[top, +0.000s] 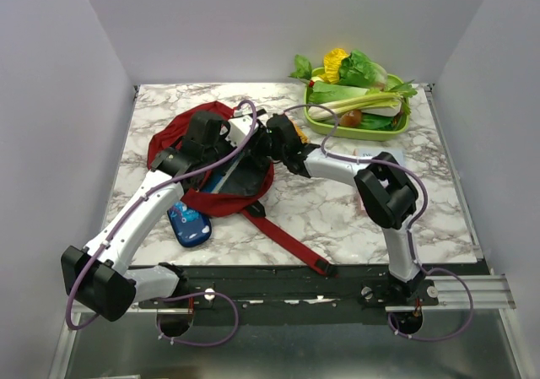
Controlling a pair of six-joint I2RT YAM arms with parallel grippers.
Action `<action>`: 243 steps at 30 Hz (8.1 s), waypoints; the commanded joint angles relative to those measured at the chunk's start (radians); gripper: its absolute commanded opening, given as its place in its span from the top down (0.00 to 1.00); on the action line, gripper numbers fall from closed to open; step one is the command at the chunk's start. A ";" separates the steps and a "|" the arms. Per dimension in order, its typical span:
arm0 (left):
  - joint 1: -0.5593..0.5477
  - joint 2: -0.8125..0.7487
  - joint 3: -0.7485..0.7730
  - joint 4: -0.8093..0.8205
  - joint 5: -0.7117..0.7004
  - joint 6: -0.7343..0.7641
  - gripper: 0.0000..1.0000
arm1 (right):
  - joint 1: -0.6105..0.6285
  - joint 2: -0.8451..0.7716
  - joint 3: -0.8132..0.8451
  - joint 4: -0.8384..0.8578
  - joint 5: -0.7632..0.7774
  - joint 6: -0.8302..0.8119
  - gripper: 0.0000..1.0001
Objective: Pack the student bag
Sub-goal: Place the book in the student bag, then pick up the book from the center of the board, then place the book in the student bag.
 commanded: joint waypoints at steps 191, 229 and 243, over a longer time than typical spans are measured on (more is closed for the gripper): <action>-0.003 -0.061 -0.046 0.024 0.025 0.066 1.00 | -0.190 -0.168 -0.255 -0.136 0.057 0.130 0.99; -0.005 -0.061 -0.058 0.033 0.033 0.060 1.00 | -0.144 -0.168 -0.271 -0.434 -0.249 -0.468 0.20; -0.007 -0.058 -0.049 0.037 0.030 0.058 1.00 | -0.142 -0.118 -0.464 0.298 -0.711 -0.108 0.28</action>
